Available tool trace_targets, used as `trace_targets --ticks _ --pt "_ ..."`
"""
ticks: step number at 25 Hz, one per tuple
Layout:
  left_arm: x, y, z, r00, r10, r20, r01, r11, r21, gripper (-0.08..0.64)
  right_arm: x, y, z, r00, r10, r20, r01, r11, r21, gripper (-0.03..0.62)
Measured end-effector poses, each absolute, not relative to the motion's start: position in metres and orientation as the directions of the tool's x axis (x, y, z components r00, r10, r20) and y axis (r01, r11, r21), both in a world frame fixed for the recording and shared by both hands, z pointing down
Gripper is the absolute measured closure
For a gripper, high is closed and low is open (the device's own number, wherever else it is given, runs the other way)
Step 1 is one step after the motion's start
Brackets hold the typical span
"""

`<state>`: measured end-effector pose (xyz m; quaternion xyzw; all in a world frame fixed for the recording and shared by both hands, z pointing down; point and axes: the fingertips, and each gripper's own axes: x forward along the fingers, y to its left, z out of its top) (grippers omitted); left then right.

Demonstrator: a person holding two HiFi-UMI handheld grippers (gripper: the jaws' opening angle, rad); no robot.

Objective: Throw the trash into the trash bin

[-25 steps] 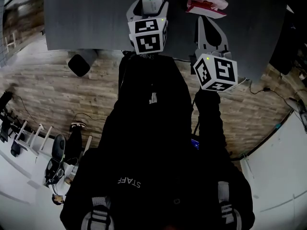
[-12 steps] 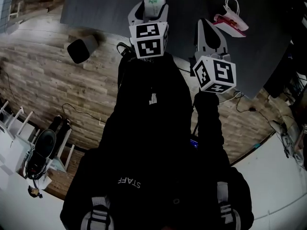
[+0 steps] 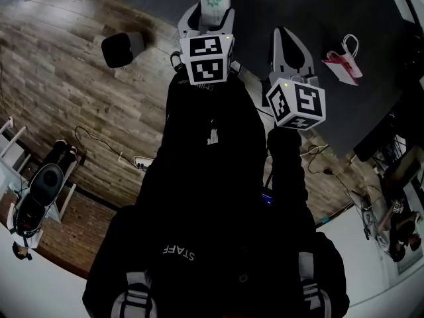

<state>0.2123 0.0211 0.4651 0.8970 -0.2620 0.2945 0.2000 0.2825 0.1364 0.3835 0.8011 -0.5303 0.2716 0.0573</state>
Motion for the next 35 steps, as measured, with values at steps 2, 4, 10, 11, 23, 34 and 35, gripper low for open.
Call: trace_targets --ticks 2,4,10,11,23,34,35 --pt "0.19 0.0 0.464 0.674 -0.381 0.633 -0.62 -0.758 0.204 0.276 0.264 0.113 0.384 0.254 -0.829 0.498 -0.898 -0.393 -0.197 0.577" --pt "0.166 -0.018 0.463 0.656 -0.411 0.633 -0.654 -0.729 0.204 0.276 0.245 0.091 0.386 0.213 -0.839 0.501 -0.915 -0.351 -0.2 0.577" --pt "0.085 -0.071 0.468 0.596 -0.489 0.637 -0.742 -0.639 0.204 0.276 0.178 0.023 0.391 0.095 -0.855 0.509 -0.953 -0.226 -0.202 0.577" --pt "0.071 -0.079 0.47 0.584 -0.5 0.639 -0.756 -0.621 0.205 0.276 0.166 0.012 0.392 0.074 -0.857 0.51 -0.958 -0.203 -0.202 0.577" --pt "-0.12 -0.157 0.513 0.409 -0.599 0.689 -0.9 -0.388 0.198 0.278 0.002 -0.105 0.432 -0.187 -0.813 0.552 -0.971 0.067 -0.23 0.577" --pt "-0.268 -0.18 0.603 0.252 -0.602 0.758 -0.967 -0.174 0.184 0.278 -0.127 -0.158 0.508 -0.364 -0.707 0.606 -0.929 0.231 -0.288 0.577" --pt "-0.276 -0.182 0.614 0.243 -0.599 0.763 -0.97 -0.155 0.187 0.278 -0.134 -0.162 0.518 -0.376 -0.697 0.611 -0.925 0.244 -0.291 0.577"
